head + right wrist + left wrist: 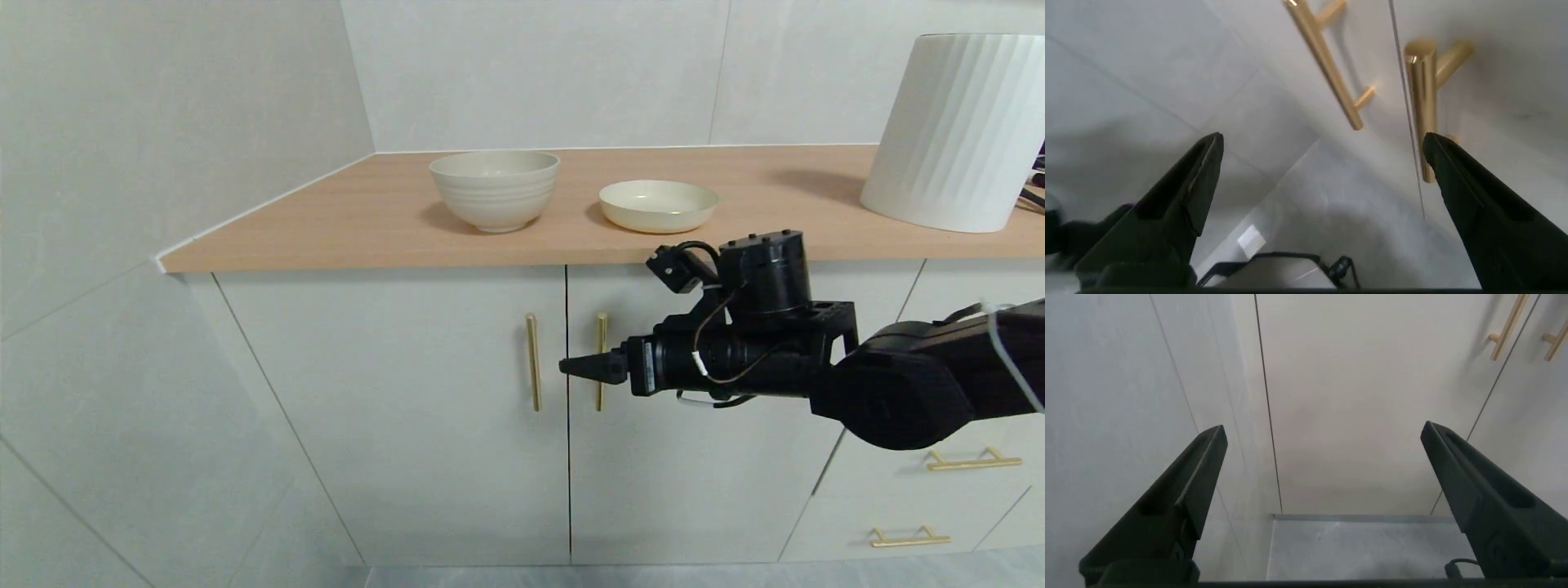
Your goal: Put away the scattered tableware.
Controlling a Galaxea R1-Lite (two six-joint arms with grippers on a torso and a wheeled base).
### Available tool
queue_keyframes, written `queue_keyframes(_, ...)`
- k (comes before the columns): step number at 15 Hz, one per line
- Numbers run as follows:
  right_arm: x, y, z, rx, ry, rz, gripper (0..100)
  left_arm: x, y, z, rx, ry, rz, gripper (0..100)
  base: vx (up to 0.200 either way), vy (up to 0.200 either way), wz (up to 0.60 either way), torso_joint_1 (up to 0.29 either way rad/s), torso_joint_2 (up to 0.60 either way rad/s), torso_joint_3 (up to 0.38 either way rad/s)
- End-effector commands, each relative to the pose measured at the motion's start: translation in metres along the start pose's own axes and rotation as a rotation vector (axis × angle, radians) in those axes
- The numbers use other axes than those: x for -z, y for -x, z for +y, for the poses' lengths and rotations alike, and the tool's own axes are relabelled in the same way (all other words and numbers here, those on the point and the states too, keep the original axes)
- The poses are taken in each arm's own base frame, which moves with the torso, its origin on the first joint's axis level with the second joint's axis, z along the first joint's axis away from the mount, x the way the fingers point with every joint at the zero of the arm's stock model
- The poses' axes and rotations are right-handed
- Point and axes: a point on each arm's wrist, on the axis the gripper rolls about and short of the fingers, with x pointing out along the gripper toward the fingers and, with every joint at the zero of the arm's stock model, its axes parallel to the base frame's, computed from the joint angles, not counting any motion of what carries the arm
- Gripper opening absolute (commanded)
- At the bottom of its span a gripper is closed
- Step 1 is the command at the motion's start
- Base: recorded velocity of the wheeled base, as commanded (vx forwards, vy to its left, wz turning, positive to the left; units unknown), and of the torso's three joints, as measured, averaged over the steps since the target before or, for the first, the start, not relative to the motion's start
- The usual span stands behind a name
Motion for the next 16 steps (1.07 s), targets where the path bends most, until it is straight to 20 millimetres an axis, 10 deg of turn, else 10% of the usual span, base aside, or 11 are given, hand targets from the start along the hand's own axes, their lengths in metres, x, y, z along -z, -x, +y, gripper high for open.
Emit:
queue_keyframes(1,0.015,-0.019,-0.008,0.025,-0.009,0.03,100,0.0,0.0,0.0,-0.001,0.001,0.001,100,0.0,0.0,0.0,0.0,0.0,0.0)
queue_keyframes(16,0.024,-0.03,0.009,-0.034,-0.049,-0.093,100,0.0,0.0,0.0,-0.001,0.001,0.001,100,0.0,0.0,0.0,0.0,0.0,0.0)
